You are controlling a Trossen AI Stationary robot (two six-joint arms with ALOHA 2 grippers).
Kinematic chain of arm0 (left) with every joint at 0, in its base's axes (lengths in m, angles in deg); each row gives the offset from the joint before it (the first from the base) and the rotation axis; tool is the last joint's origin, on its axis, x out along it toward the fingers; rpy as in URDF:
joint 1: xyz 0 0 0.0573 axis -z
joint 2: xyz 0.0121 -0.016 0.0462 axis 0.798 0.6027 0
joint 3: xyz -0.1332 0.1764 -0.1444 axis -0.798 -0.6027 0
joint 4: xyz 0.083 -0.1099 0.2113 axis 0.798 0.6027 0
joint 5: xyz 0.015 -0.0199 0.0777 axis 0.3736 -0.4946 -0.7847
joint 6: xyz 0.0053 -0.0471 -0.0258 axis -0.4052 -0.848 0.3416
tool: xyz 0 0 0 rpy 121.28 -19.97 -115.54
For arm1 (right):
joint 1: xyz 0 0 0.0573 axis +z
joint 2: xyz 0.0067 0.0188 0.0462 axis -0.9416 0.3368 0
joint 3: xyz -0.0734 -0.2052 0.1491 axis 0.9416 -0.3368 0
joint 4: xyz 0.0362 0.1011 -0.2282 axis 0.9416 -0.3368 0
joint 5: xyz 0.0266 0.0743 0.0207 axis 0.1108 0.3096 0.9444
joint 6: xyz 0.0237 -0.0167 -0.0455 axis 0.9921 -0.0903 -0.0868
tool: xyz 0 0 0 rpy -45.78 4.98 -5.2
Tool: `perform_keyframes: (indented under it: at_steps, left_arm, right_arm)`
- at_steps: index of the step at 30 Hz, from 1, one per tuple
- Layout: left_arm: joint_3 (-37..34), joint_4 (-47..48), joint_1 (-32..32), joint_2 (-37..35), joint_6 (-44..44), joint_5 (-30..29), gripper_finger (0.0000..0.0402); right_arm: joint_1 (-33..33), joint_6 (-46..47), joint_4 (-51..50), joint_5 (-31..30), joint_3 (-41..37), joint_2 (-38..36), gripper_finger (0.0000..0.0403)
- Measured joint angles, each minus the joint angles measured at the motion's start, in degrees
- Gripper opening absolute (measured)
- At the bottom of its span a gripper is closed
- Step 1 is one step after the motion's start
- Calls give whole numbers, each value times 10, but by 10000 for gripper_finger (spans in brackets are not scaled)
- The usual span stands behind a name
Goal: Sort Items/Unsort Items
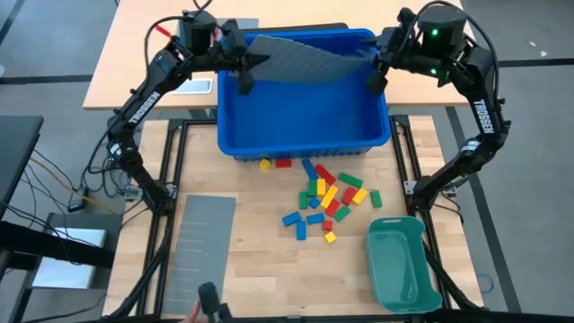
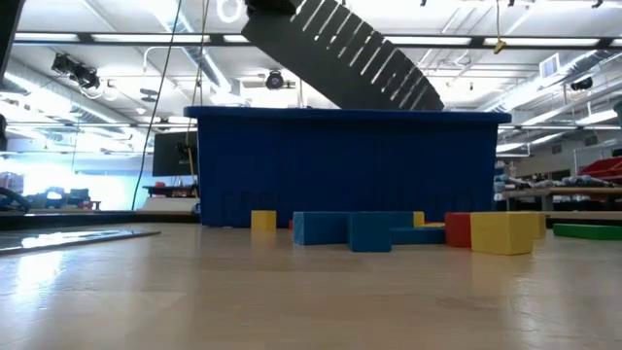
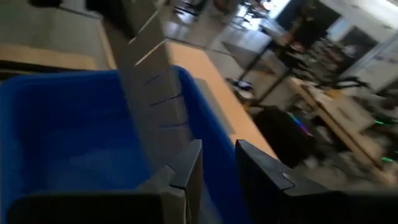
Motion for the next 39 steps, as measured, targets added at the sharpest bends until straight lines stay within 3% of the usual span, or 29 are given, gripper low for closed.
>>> perform_keyframes:
  at_steps: [5,10,15,23,33,39]
  left_arm:
    - [0,-7,-2,-29,4,-5,2]
    - [0,10,-1,-61,25,0,1]
    - [0,23,-1,-87,29,10,1]
    - [0,45,-1,-118,54,9,1]
    - [0,53,-1,-121,52,23,1]
    - [0,50,-1,-121,50,31,1]
  right_arm:
    - [-22,-30,-22,77,-44,2,96]
    - [-28,-61,-20,45,-78,2,115]
    - [-28,-67,-20,6,-81,2,164]
    - [-28,-81,-16,11,-76,-2,226]
    - [-19,-108,32,2,-76,-7,225]
    - [-23,-99,-4,14,-75,11,224]
